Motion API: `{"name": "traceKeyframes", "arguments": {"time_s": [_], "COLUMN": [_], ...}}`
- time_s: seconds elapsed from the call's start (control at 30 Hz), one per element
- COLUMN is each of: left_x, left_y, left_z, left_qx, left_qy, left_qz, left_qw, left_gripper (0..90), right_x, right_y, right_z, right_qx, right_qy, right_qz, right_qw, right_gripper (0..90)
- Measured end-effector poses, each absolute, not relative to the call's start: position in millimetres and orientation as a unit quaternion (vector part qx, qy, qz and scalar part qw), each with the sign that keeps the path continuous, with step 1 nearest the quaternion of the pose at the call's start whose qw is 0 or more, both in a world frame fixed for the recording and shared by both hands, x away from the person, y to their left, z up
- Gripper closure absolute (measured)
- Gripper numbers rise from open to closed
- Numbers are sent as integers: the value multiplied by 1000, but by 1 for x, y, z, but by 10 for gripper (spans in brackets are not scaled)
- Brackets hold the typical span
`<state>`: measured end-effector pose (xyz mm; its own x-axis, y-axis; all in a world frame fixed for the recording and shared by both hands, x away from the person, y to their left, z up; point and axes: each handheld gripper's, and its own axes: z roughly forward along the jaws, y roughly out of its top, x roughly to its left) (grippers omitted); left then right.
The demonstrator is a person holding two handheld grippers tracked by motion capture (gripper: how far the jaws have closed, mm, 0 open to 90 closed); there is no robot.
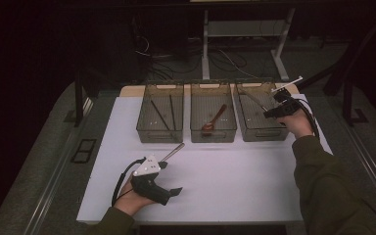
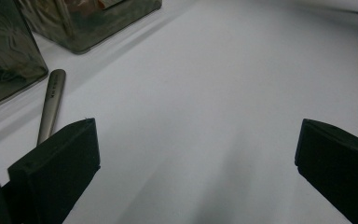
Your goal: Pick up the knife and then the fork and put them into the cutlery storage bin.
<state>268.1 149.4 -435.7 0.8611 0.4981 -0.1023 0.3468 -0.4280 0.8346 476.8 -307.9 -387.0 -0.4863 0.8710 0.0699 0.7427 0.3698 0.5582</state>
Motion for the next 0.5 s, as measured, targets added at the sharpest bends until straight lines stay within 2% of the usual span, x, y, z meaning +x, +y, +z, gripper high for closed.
{"name": "traceKeyframes", "arguments": {"time_s": [0.17, 0.5], "left_x": [268, 268], "left_y": [149, 149], "left_z": [-435, -436], "left_qx": [842, 843], "left_qy": [250, 250], "left_qz": [79, 80], "left_qw": [471, 470], "left_gripper": [0, 0], "right_x": [478, 469], "right_y": [-307, -317], "right_z": [-390, -376], "right_qx": [494, 488], "right_qy": [819, 800], "right_qz": [265, 322], "right_qw": [121, 138], "right_gripper": [757, 537]}}
